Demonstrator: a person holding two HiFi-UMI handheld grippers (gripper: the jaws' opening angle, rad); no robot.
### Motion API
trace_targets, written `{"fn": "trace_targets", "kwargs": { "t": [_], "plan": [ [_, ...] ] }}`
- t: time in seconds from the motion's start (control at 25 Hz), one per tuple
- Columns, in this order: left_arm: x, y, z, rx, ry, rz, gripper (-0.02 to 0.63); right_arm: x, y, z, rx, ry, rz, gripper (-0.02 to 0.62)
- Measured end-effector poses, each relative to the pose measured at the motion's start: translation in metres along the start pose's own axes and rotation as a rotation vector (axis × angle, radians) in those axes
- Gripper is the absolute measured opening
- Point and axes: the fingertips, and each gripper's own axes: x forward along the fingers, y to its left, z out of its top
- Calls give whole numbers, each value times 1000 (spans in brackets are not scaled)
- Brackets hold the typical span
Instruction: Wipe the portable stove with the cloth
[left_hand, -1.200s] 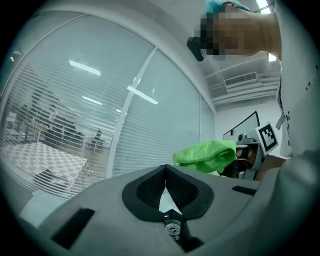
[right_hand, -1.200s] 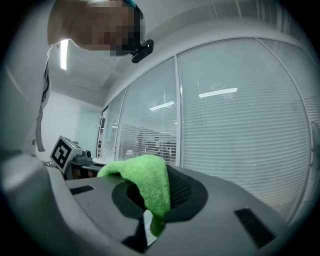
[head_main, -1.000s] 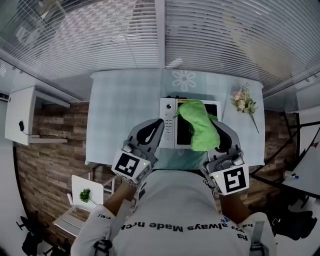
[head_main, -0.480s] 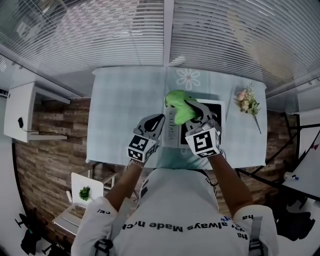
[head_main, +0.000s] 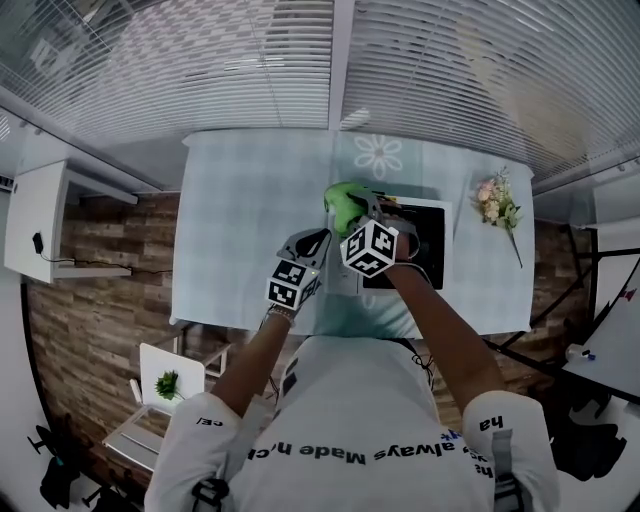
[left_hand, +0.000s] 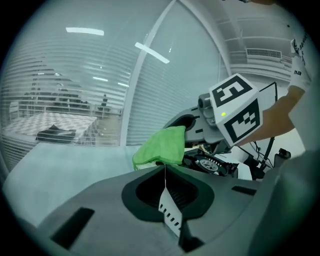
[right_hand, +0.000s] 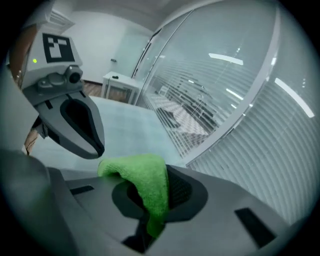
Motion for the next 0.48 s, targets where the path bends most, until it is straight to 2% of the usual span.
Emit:
{"fn": "trace_targets", "kwargs": {
  "t": [0.16,0.36,0.48],
  "plan": [
    [4,4,-14,-13,31,4,12,26,17,-24,-85,119,51,27],
    [9,6,-26,-22,61,-4,12,38,26,-31,-130,158,86,26],
    [12,4,-32,-16,73,-5,12,37,30,-33,-115,162,118,27]
  ]
}}
